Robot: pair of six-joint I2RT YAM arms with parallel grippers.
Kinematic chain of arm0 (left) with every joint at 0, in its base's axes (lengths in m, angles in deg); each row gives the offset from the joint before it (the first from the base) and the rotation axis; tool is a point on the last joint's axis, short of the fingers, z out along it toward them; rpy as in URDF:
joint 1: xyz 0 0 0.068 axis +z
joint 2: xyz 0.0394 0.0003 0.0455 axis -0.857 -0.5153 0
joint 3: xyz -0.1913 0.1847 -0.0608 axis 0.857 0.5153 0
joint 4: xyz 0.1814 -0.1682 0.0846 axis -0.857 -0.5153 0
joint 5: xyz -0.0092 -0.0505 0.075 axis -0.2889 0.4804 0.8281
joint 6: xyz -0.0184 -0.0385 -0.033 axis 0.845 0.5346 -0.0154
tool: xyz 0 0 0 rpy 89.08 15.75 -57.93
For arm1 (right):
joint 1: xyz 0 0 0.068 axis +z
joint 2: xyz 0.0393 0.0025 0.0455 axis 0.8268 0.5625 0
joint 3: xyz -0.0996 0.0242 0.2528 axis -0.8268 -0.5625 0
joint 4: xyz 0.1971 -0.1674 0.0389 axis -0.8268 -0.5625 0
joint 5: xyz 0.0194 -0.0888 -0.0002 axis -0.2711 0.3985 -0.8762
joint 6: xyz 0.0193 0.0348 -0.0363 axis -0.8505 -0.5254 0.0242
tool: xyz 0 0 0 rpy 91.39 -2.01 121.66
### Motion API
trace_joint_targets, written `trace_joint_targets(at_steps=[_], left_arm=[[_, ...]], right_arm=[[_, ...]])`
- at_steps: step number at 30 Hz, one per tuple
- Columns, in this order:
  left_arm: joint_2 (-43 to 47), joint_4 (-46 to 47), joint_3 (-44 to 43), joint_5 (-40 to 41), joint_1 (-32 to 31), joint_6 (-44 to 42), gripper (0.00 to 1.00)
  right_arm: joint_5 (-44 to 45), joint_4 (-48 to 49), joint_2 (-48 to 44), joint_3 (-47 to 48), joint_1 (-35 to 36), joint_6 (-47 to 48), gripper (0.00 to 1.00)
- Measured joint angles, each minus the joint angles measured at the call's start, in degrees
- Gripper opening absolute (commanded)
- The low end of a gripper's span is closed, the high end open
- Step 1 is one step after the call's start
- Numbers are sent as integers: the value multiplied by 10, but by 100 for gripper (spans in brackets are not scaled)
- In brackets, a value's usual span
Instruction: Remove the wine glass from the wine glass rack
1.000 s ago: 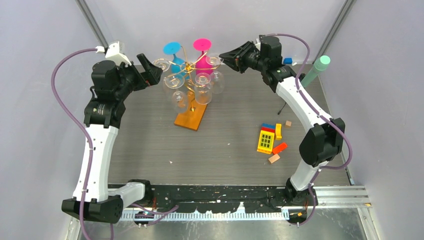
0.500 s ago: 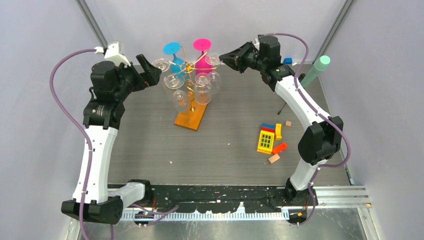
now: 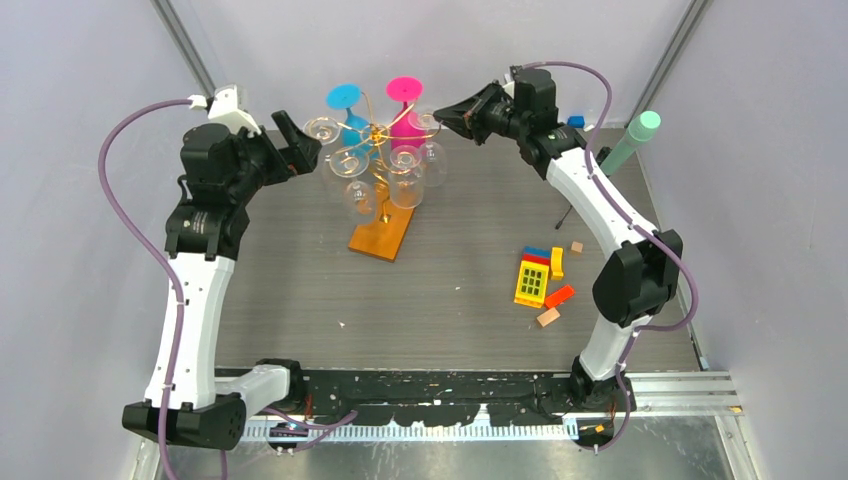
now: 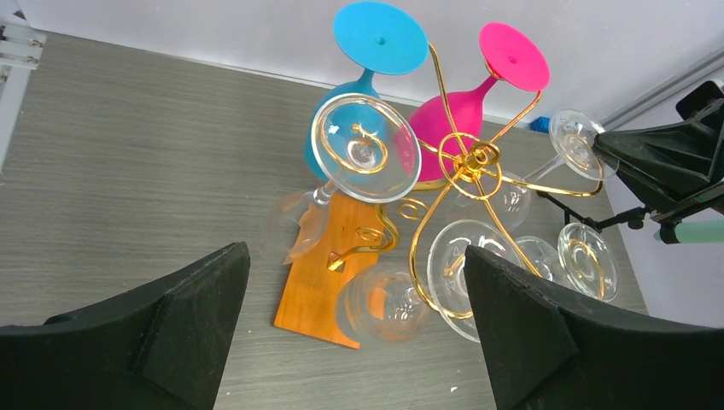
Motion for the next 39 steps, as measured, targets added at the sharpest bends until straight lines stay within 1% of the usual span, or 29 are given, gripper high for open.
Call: trace_joint_targets(at_steps=[14, 19, 30, 39], left_arm=[[11, -6, 0, 16, 0, -1, 100], [11, -8, 0, 18, 0, -1, 100], [11, -11, 0, 21, 0, -1, 100], [11, -14, 0, 26, 0, -1, 100]], right_arm=[[47, -56, -20, 13, 3, 13, 0], [51, -59, -32, 11, 3, 8, 0], [24, -52, -47, 2, 3, -15, 0], [-9, -23, -46, 3, 11, -25, 0]])
